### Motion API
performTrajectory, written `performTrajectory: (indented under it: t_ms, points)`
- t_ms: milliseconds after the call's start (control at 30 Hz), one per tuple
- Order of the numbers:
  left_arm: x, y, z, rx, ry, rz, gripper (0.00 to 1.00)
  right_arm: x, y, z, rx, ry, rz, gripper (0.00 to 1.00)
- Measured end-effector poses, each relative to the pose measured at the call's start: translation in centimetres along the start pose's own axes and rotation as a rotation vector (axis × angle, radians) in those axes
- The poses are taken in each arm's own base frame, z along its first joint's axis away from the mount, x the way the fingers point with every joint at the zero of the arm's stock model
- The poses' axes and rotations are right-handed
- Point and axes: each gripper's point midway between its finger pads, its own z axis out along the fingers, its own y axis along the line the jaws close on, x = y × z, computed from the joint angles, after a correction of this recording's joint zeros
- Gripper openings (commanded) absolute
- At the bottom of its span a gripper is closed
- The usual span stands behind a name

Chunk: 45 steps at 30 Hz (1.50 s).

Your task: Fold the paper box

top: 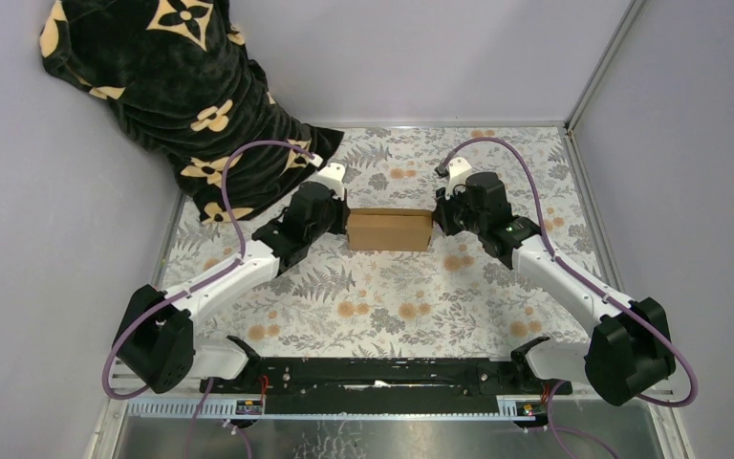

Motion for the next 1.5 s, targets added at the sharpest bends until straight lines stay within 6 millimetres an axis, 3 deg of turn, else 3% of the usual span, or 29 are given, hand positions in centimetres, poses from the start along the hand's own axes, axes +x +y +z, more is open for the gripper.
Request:
performTrajectory:
  t_ms: [1500]
  points:
    - [0.18, -0.1, 0.9, -0.026, 0.082, -0.058, 0.12, -0.06, 0.04, 0.14, 0.039, 0.103, 0.081, 0.09]
